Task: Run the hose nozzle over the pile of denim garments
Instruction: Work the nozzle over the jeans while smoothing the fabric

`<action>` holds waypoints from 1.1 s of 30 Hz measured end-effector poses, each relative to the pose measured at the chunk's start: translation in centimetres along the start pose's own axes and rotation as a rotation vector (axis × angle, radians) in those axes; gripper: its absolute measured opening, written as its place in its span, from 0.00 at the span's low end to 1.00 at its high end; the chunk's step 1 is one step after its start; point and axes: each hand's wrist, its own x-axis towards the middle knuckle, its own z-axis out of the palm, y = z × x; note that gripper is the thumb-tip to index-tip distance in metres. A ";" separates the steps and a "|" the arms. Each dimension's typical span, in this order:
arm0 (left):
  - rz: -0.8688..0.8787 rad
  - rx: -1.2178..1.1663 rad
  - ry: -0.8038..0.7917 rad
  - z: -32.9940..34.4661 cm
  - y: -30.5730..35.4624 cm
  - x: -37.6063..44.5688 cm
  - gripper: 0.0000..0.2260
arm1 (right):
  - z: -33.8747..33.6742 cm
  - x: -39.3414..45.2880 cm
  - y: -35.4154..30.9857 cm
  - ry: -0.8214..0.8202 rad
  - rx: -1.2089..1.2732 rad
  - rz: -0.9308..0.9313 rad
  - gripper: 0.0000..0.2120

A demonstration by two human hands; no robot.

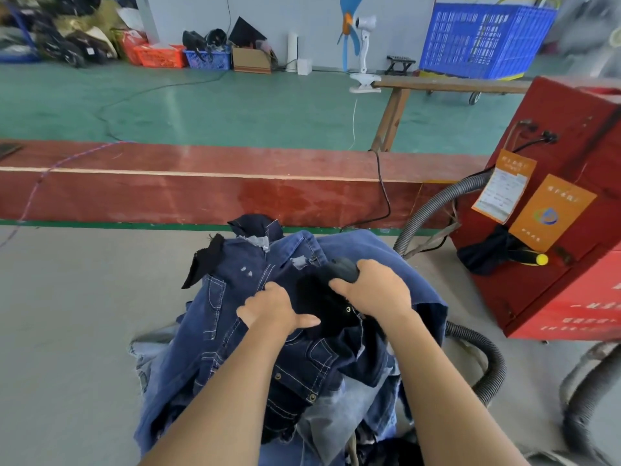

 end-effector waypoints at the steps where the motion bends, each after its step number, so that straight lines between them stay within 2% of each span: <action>1: 0.010 -0.008 -0.008 0.0 -0.1 0.1 0.44 | 0.1 0.2 -0.2 0.024 0.052 0.001 0.19; 6: 0.093 -0.006 -0.145 -0.8 -1.2 0.5 0.49 | -2.8 -0.1 0.0 0.143 0.249 -0.048 0.17; 12: 0.144 -0.014 -0.114 -0.5 -1.6 0.3 0.47 | -2.0 -1.4 -0.2 -0.120 0.027 -0.069 0.17; 14: 0.145 -0.018 -0.092 -0.4 -1.6 0.2 0.46 | -1.0 -1.4 -0.9 -0.141 -0.077 -0.097 0.17; 18: 0.128 0.004 -0.072 -0.2 -1.3 0.0 0.48 | 1.1 -1.0 -2.7 -0.031 -0.132 -0.130 0.17; 22: 0.128 0.013 -0.085 -0.3 -1.3 0.1 0.50 | -0.2 -0.7 -2.6 -0.001 0.070 -0.102 0.16; 25: 0.130 0.019 -0.144 -0.8 -1.2 0.1 0.51 | -2.9 -0.9 -1.3 0.128 0.279 -0.070 0.16; 27: 0.136 -0.013 -0.211 -1.6 -1.3 0.3 0.47 | -4.1 -1.0 -0.3 0.257 0.367 -0.028 0.16; 28: 0.146 -0.077 -0.201 -1.9 -1.4 0.6 0.41 | -4.4 -1.1 0.2 0.313 0.371 0.005 0.16; 30: 0.120 -0.281 0.005 -2.8 -1.4 1.0 0.28 | -4.9 -1.1 1.2 0.370 0.365 0.079 0.16; 32: -0.062 -0.347 0.336 -3.2 -1.6 1.6 0.29 | -5.1 -1.1 1.9 0.358 0.361 0.123 0.16; 33: -0.158 -0.364 0.408 -3.1 -1.9 1.8 0.32 | -5.0 -1.0 2.1 0.341 0.355 0.128 0.16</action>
